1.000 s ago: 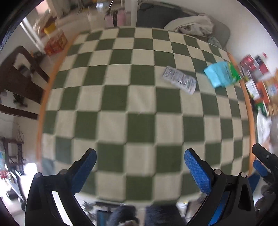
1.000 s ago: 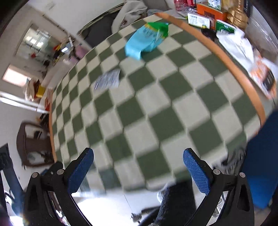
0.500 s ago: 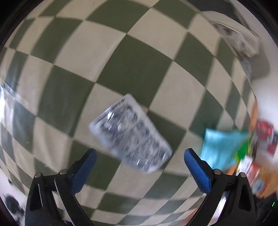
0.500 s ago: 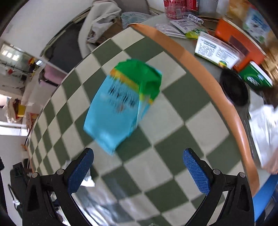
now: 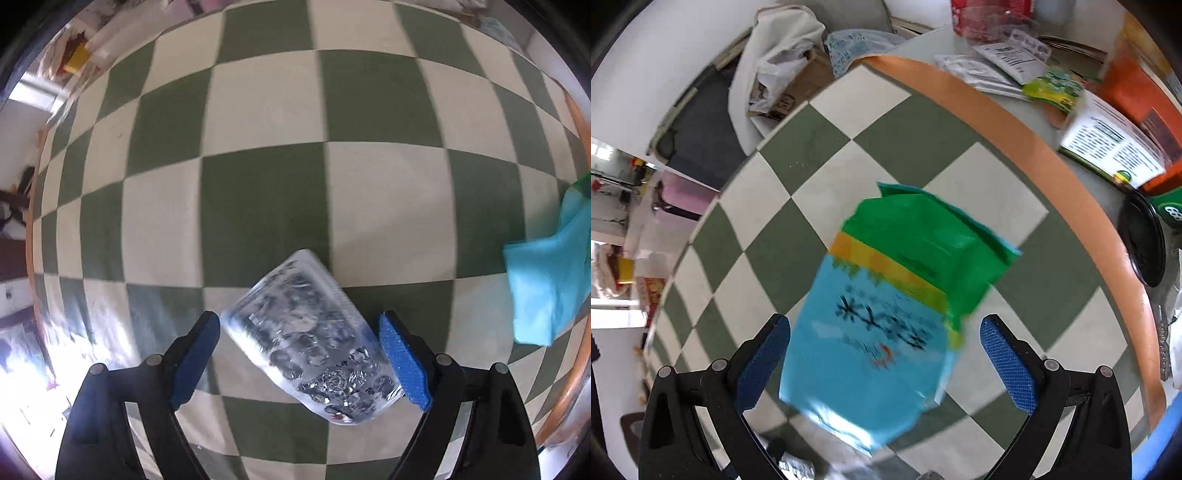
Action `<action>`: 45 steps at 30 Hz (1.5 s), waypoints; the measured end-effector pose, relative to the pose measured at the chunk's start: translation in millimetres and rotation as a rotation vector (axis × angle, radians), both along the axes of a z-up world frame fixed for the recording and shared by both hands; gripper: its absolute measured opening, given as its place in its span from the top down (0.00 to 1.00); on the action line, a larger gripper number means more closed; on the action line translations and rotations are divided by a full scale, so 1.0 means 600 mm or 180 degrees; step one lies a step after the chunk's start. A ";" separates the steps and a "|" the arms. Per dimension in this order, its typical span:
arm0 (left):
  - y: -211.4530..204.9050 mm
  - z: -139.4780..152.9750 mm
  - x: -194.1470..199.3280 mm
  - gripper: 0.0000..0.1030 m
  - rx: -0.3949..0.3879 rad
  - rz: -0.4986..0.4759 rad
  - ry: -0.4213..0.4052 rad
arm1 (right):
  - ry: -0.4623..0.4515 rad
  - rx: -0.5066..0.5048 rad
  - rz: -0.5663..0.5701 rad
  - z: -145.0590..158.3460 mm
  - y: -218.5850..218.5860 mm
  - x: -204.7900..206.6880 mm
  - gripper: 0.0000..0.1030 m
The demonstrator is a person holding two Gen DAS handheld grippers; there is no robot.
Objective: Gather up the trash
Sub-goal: 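Grasp the silver blister pack with left tool while right tool grasps blue rice bag, then lift the blister pack and rice bag and carry them toward the bin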
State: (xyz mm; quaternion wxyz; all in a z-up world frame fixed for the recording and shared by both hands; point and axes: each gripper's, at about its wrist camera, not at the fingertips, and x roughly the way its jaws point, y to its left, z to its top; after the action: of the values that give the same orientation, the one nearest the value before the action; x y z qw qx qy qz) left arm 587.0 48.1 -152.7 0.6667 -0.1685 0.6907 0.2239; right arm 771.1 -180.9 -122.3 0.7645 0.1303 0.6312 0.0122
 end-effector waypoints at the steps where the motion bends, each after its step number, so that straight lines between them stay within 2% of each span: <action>1: 0.009 -0.001 -0.007 0.16 -0.0051 0.0106 0.0004 | 0.0069 -0.0071 0.0019 -0.011 0.014 0.008 0.00; 3: 0.026 -0.006 -0.023 0.16 -0.0185 0.0363 0.0017 | 0.0185 -0.0174 0.0029 -0.026 0.026 0.018 0.00; 6: 0.046 -0.013 -0.053 0.16 -0.0418 0.0757 0.0021 | 0.0375 -0.0002 0.0044 -0.045 0.028 0.021 0.00; 7: 0.050 -0.013 -0.062 0.16 -0.0439 0.0851 0.0003 | 0.0418 -0.0008 0.0105 -0.051 0.028 0.016 0.04; 9: 0.050 -0.010 -0.072 0.17 -0.0441 0.0881 -0.0061 | 0.0384 -0.0082 0.0283 -0.052 0.031 0.009 0.05; 10: 0.049 -0.009 -0.074 0.19 -0.0423 0.0828 -0.0081 | 0.0346 -0.0153 0.0453 -0.051 0.034 0.001 0.06; 12: 0.029 0.001 -0.073 0.31 -0.0295 0.0519 -0.0129 | 0.0324 -0.0241 0.0736 -0.053 0.042 -0.015 0.06; 13: 0.015 0.007 -0.069 0.34 -0.0255 0.0291 -0.0170 | 0.0316 -0.0297 0.0940 -0.055 0.047 -0.027 0.07; 16: -0.021 0.004 -0.065 0.33 -0.0225 -0.0177 -0.0119 | 0.0273 -0.0506 0.1451 -0.058 0.062 -0.060 0.07; 19: -0.030 0.005 -0.078 0.30 -0.0182 -0.0276 -0.0160 | 0.0299 -0.0623 0.1702 -0.063 0.070 -0.082 0.05; 24: -0.026 0.006 -0.076 0.30 -0.0193 -0.0193 -0.0166 | 0.0392 -0.0602 0.1620 -0.077 0.078 -0.079 0.03; 26: -0.014 0.008 -0.042 0.32 -0.0204 -0.0176 -0.0181 | 0.0458 -0.0582 0.1565 -0.088 0.076 -0.077 0.03; 32: -0.013 0.013 -0.038 0.36 -0.0210 -0.0221 -0.0215 | 0.0601 -0.0415 0.1328 -0.112 0.057 -0.061 0.04; 38: -0.032 0.024 -0.046 0.36 -0.0162 -0.0293 -0.0248 | 0.0308 -0.0371 0.1275 -0.090 0.048 -0.067 0.10; 42: -0.041 0.060 -0.070 0.36 -0.0112 -0.0317 -0.0351 | 0.0191 -0.0351 0.1323 -0.066 0.055 -0.087 0.15; 45: -0.043 0.076 -0.079 0.36 -0.0069 -0.0334 -0.0424 | 0.0146 -0.0313 0.1369 -0.057 0.042 -0.103 0.16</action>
State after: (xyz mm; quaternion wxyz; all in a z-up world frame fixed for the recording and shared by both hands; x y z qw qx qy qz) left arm 539.7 22.1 -107.0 0.7201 -0.1537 0.6550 0.1694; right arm 709.0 -155.8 -156.7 0.7351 -0.0445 0.6616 0.1411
